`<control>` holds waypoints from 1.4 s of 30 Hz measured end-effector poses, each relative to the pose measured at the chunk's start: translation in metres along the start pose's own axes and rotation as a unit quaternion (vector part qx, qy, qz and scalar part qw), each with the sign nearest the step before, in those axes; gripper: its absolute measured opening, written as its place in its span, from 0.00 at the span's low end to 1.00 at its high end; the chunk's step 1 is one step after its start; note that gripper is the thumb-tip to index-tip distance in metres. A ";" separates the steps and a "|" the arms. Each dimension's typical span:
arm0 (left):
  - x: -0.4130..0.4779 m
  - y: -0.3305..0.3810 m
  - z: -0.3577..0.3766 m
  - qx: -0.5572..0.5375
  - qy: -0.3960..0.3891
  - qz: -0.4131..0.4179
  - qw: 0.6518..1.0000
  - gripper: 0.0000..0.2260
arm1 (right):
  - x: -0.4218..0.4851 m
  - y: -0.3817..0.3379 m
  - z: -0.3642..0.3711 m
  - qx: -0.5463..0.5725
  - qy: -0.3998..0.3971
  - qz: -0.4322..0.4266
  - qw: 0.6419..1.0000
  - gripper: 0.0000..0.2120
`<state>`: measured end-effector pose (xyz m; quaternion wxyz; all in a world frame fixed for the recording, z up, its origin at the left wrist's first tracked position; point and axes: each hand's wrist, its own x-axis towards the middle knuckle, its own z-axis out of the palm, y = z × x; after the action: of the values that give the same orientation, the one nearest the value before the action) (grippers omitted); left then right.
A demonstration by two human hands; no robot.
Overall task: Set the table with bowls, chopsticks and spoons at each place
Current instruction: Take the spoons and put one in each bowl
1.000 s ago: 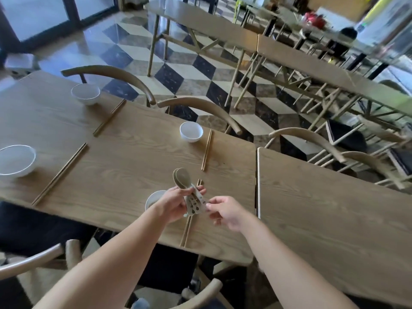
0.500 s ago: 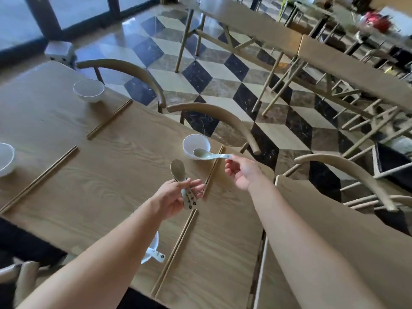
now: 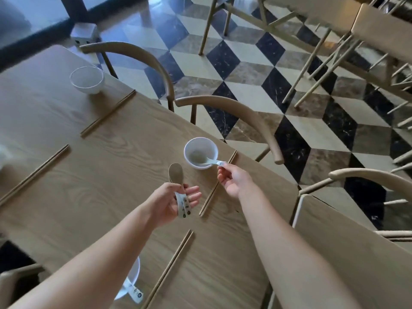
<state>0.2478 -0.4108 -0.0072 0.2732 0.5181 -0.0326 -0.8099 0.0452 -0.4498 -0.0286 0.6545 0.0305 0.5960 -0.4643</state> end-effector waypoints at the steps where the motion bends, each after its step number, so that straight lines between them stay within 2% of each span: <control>1: 0.001 -0.001 -0.002 0.000 0.005 -0.001 1.000 0.12 | 0.003 0.001 0.000 0.003 -0.003 0.003 1.000 0.05; 8: -0.008 0.001 -0.010 0.002 0.038 0.013 0.999 0.14 | 0.004 0.008 0.002 -0.002 0.003 0.011 1.000 0.04; 14: -0.033 -0.005 -0.029 0.001 -0.003 0.049 0.999 0.13 | -0.035 0.033 0.003 -0.040 0.066 0.007 0.997 0.05; 17: -0.050 -0.018 -0.046 -0.006 -0.023 0.067 0.997 0.11 | -0.081 0.080 0.013 -0.114 -0.039 0.000 0.993 0.04; 20: -0.075 -0.032 -0.070 -0.009 -0.029 0.104 0.994 0.11 | -0.126 0.139 0.027 -0.245 -0.143 -0.019 0.959 0.06; 23: -0.110 -0.045 -0.110 -0.042 -0.029 0.128 0.990 0.10 | -0.158 0.193 0.040 -0.282 -0.162 -0.057 0.944 0.18; 25: -0.140 -0.052 -0.141 -0.039 -0.041 0.128 0.990 0.09 | -0.183 0.226 0.050 -0.299 -0.156 -0.079 0.938 0.21; 28: -0.190 -0.066 -0.191 -0.024 -0.039 0.143 0.989 0.08 | -0.228 0.276 0.068 -0.309 -0.145 -0.100 0.935 0.18; 31: -0.244 -0.075 -0.248 -0.011 -0.042 0.150 0.988 0.07 | -0.275 0.332 0.088 -0.307 -0.116 -0.100 0.939 0.07; 37: -0.340 -0.079 -0.368 -0.022 0.002 0.177 0.984 0.08 | -0.350 0.439 0.149 -0.306 -0.190 -0.089 0.929 0.03; 42: -0.392 -0.055 -0.457 -0.044 0.070 0.229 0.970 0.11 | -0.377 0.485 0.205 -0.240 -0.241 -0.050 0.939 0.03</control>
<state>0.7401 -0.0720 0.0860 0.4757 0.5393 -0.0957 -0.6883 0.5648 -0.0811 0.0859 0.7424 -0.2695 0.5151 -0.3330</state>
